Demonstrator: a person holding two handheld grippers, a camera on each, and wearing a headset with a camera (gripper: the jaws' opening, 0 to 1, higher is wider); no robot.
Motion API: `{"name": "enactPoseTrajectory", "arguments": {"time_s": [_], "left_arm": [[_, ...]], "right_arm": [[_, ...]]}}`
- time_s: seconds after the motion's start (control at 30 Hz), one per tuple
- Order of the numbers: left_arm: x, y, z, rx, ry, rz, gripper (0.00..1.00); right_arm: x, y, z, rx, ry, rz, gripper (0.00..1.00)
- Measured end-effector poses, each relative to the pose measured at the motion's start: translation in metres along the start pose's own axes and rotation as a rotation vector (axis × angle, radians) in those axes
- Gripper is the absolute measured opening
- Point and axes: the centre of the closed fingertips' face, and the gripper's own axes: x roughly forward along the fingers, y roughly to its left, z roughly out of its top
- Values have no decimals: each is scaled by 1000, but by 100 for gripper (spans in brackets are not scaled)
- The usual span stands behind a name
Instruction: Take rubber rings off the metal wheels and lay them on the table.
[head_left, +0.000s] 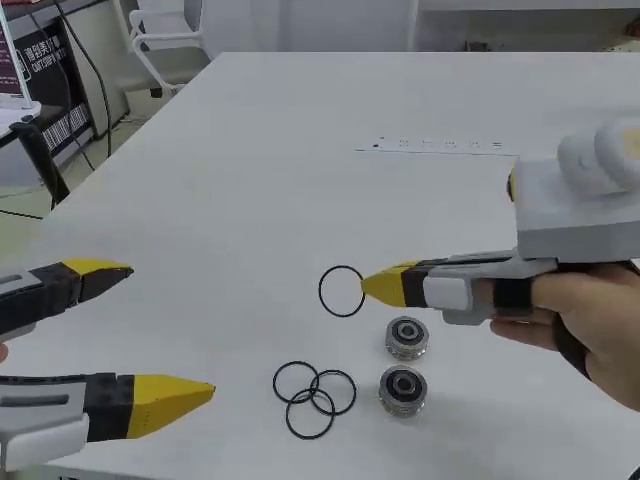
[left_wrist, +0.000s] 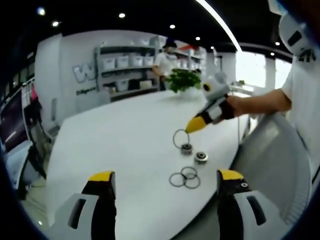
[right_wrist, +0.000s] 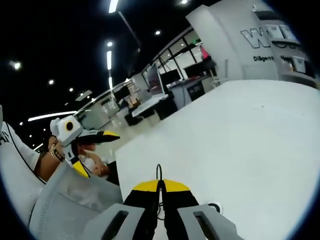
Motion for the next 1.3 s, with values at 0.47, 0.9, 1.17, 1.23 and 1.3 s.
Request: {"name": "enactPoseTrajectory", "arguments": {"time_s": [0.47, 0.9, 1.17, 1.23, 1.3], "left_arm": [[1, -5, -8, -25, 13, -11, 84], [-3, -2, -12, -47, 7, 1, 82], [-3, -1, -13, -49, 8, 2, 82], [-3, 0, -14, -50, 9, 3, 81], [-4, 1, -15, -48, 10, 4, 81]], "right_arm": [[20, -7, -46, 9, 151, -13, 0], [27, -14, -71, -83, 264, -54, 0], [27, -22, -75, -126, 285, -96, 0], [28, -23, -76, -135, 291, -99, 0], [29, -23, -78, -152, 303, -108, 2]]}}
